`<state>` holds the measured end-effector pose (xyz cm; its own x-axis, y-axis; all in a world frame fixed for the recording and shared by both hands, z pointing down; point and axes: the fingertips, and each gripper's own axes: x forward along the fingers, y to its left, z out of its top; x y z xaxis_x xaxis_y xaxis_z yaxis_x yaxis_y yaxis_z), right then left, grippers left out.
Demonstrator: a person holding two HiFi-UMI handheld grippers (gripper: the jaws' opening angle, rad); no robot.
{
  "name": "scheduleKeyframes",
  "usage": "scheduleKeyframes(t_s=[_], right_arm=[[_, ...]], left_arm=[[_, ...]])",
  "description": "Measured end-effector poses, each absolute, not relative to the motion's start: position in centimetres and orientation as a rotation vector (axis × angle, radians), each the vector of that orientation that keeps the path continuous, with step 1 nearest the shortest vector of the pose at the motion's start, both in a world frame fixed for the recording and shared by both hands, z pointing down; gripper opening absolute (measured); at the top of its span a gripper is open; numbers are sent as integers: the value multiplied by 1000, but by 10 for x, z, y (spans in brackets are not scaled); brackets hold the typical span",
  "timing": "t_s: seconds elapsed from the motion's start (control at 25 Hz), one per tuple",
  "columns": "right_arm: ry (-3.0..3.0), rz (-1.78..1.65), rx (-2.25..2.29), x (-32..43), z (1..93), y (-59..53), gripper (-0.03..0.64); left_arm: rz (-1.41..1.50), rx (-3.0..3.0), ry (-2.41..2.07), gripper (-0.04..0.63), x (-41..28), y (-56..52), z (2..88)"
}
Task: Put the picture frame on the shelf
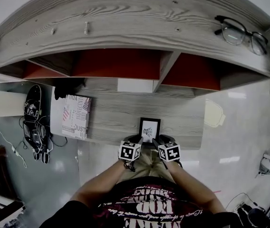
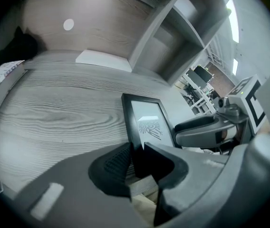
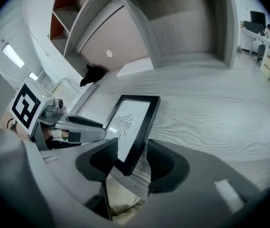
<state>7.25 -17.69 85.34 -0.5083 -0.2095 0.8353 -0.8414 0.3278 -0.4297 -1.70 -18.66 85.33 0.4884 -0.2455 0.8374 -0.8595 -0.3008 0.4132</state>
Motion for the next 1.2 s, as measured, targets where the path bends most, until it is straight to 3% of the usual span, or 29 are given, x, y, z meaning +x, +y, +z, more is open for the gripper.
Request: scheduleKeyframes(t_s=[0.08,0.24,1.2], right_arm=[[-1901,1175,918,72,859,-175,218],[-1889,1103,929,76,864,-177,149],[-1925,1161,953,102,816,-186,130]], left_arm=[[837,1815,-934,92,-17,-186,853],[902,1844,-946,95,-15,-187,857],[918,1865,-904,94,12,-193,806]])
